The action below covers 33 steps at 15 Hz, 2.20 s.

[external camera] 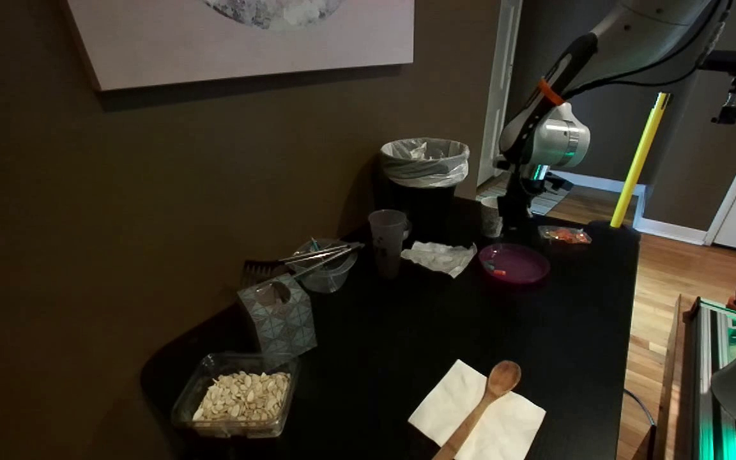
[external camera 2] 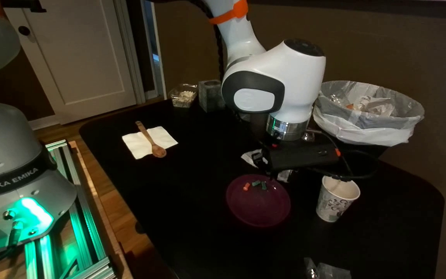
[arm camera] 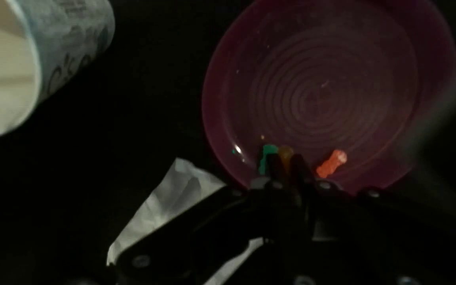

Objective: Pick up the candy on the table surface and place it on the purple plate

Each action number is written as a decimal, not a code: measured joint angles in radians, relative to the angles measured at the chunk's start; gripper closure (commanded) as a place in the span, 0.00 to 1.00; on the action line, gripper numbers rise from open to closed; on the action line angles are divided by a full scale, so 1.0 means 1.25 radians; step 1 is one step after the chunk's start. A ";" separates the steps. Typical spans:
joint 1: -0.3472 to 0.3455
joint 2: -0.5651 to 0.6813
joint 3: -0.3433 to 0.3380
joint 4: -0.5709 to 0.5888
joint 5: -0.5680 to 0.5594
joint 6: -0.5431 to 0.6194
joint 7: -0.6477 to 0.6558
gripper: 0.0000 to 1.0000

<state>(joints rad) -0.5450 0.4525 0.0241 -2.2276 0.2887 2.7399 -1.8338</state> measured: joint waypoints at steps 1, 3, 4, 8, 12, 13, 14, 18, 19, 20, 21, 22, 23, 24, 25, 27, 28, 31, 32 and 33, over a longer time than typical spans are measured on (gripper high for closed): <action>0.007 0.005 -0.017 0.000 -0.018 -0.006 0.010 0.59; 0.018 0.014 -0.034 0.000 -0.043 -0.026 0.023 0.44; 0.022 0.016 -0.038 -0.001 -0.050 -0.035 0.025 0.37; 0.037 0.019 -0.043 0.000 -0.067 -0.059 0.035 0.06; 0.054 0.019 -0.050 0.000 -0.088 -0.077 0.041 0.00; 0.058 0.019 -0.052 0.000 -0.098 -0.094 0.041 0.00; 0.063 0.020 -0.057 0.000 -0.111 -0.113 0.043 0.00; 0.102 0.037 -0.082 0.000 -0.181 -0.191 0.069 0.00; 0.112 0.044 -0.087 0.001 -0.195 -0.207 0.075 0.00; 0.119 0.051 -0.089 0.002 -0.207 -0.221 0.079 0.00; 0.123 0.056 -0.090 0.002 -0.216 -0.236 0.080 0.00; 0.127 0.060 -0.090 0.003 -0.226 -0.256 0.080 0.00; 0.129 0.063 -0.090 0.003 -0.234 -0.277 0.078 0.00; 0.131 0.063 -0.090 0.003 -0.241 -0.294 0.078 0.00; 0.131 0.063 -0.090 0.003 -0.246 -0.308 0.078 0.00; 0.131 0.063 -0.090 0.004 -0.254 -0.327 0.077 0.00; 0.131 0.063 -0.090 0.004 -0.255 -0.333 0.076 0.00; 0.131 0.064 -0.090 0.004 -0.255 -0.342 0.067 0.00; 0.131 0.064 -0.090 0.004 -0.255 -0.343 0.064 0.00; 0.132 0.064 -0.090 0.004 -0.255 -0.343 0.063 0.00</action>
<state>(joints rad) -0.3805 0.5331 -0.0884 -2.2225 -0.0303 2.3112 -1.7553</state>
